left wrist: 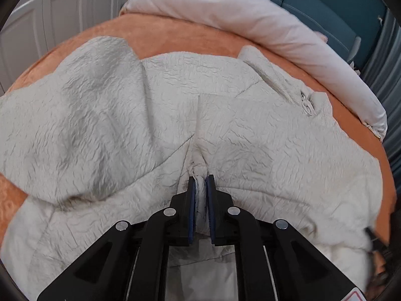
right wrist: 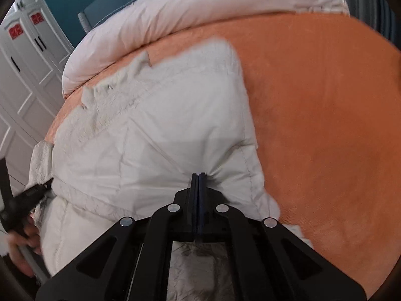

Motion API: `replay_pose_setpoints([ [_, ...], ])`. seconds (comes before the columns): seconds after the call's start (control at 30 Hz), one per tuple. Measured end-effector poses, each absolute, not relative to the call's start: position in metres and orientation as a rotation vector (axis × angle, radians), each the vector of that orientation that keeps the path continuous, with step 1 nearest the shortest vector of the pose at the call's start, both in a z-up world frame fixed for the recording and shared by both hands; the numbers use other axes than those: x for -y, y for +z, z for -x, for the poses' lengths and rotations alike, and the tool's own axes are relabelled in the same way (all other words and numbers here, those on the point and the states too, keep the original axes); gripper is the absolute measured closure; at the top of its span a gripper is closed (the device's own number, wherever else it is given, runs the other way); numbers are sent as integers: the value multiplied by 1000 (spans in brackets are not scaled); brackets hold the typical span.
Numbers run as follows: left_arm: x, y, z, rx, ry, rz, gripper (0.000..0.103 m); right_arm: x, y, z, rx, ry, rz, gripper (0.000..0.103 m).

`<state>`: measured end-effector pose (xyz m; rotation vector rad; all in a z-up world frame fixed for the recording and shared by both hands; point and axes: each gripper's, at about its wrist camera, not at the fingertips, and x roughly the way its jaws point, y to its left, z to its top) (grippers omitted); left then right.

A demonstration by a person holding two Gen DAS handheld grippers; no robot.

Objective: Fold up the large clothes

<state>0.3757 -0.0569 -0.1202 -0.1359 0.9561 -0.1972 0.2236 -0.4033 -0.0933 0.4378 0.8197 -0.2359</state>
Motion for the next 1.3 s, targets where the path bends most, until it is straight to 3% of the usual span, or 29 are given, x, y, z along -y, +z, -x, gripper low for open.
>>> replay_pose_setpoints([
  [0.17,66,-126,-372,-908,-167,80,90,394,-60,-229,-726,-215,-388,102],
  [0.3,72,-131,-366,-882,-153,56,87,408,-113,-257,-891,-282,-341,103],
  [0.5,64,-128,-363,-883,-157,73,87,400,-46,-273,-731,-274,-318,99],
  [0.53,60,-120,-363,-880,-160,95,84,406,-42,-278,-727,-269,-319,92],
  [0.57,55,-111,-363,-871,-167,119,76,411,-40,-288,-726,-270,-319,80],
  [0.6,49,-98,-366,-855,-183,168,48,418,-41,-302,-735,-290,-315,71],
  [0.63,45,-89,-372,-849,-190,210,25,424,-42,-310,-744,-311,-313,53],
  [0.67,41,-81,-383,-850,-208,274,22,431,-46,-313,-749,-333,-317,42],
  [0.7,40,-79,-393,-862,-225,302,21,442,-53,-321,-766,-370,-344,37],
  [0.73,43,-80,-406,-895,-232,313,20,449,-63,-322,-784,-376,-371,33],
  [0.77,47,-85,-418,-935,-241,307,20,455,-74,-330,-816,-366,-417,42],
  [0.8,56,-95,-432,-986,-248,279,29,460,-88,-331,-847,-326,-486,54],
  [0.83,64,-102,-439,-1016,-252,244,64,460,-91,-333,-852,-304,-521,70],
  [0.87,70,-107,-444,-1031,-261,207,75,457,-85,-331,-819,-292,-522,85],
  [0.93,79,-102,-441,-959,-252,170,93,445,-57,-318,-697,-258,-489,88],
  [1.03,84,-110,-438,-927,-239,133,93,449,-63,-312,-666,-286,-470,88],
  [1.1,88,-130,-434,-932,-222,99,86,453,-112,-327,-833,-332,-430,72],
  [1.13,89,-134,-433,-919,-216,107,85,453,-114,-324,-820,-335,-429,72],
  [1.27,79,-124,-429,-923,-203,135,80,444,-70,-299,-769,-338,-448,69],
  [1.3,68,-113,-418,-931,-190,141,68,440,-55,-276,-729,-307,-448,68],
])
